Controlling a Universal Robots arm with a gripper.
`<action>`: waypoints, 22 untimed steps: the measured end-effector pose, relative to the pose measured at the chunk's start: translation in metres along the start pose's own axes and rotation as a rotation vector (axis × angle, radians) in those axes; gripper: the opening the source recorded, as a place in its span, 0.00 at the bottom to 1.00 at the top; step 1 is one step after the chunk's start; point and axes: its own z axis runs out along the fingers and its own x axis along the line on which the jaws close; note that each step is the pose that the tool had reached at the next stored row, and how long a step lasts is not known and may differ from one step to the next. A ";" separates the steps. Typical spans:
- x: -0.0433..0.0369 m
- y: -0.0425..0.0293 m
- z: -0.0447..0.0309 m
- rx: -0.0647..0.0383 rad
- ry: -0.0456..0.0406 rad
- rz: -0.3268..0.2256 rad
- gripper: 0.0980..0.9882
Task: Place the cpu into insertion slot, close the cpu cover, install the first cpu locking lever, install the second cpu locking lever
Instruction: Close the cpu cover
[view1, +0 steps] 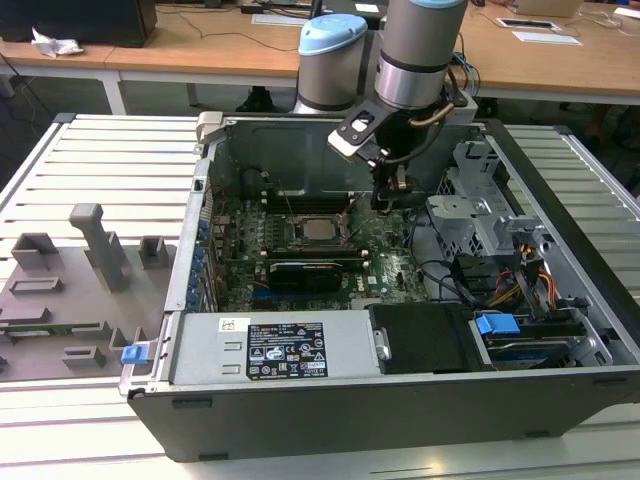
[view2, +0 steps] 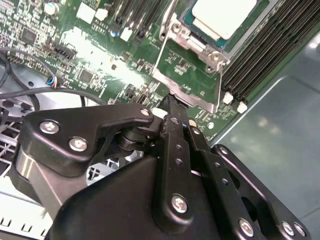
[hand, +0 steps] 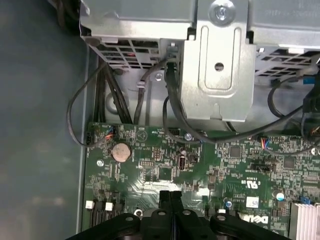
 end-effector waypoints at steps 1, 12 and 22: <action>0.0001 -0.0024 0.0000 0.000 -0.0001 0.000 0.01; 0.0012 -0.0224 0.0009 0.000 0.0000 -0.002 0.01; 0.0018 -0.0330 0.0024 0.000 0.0000 -0.003 0.01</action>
